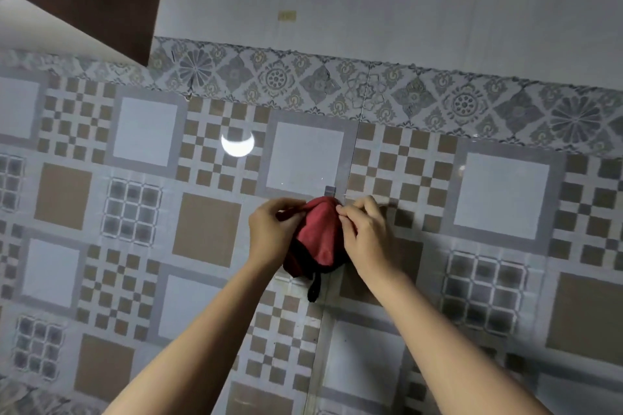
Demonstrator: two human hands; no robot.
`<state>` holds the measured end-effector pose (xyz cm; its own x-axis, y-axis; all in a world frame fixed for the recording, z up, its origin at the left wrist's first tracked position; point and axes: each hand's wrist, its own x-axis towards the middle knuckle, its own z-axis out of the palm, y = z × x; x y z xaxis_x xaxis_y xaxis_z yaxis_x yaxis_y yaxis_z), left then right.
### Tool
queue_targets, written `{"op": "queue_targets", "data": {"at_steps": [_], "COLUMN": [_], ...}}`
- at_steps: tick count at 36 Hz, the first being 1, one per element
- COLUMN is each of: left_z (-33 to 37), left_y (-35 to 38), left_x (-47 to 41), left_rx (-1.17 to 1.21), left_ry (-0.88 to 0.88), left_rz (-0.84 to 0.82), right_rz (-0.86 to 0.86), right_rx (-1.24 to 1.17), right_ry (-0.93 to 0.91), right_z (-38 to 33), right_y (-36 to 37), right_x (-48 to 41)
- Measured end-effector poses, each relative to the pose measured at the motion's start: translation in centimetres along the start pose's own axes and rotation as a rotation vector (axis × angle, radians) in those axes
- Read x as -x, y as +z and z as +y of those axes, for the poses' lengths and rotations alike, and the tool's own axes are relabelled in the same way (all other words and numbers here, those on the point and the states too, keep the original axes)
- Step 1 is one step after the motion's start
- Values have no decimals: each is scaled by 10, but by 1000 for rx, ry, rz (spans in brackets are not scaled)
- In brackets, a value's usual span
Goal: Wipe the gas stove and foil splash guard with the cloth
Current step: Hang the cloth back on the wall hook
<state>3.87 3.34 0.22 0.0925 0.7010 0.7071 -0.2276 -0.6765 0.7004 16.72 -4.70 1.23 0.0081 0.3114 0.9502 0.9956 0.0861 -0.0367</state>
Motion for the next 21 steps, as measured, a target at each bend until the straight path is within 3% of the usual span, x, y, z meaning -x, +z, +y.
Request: {"op": "queue_targets", "data": {"at_steps": [13, 21], "left_z": [-8, -12], "left_y": [-16, -27], "left_x": [18, 21], "left_rx": [148, 81], "left_ry": [-93, -116], "left_rz": [-217, -221], "right_rz": [-212, -133], "right_rx": [-96, -38], "right_ry": [156, 221], "right_z": [-5, -10], "right_y": [-14, -14], "right_x": [19, 22]}}
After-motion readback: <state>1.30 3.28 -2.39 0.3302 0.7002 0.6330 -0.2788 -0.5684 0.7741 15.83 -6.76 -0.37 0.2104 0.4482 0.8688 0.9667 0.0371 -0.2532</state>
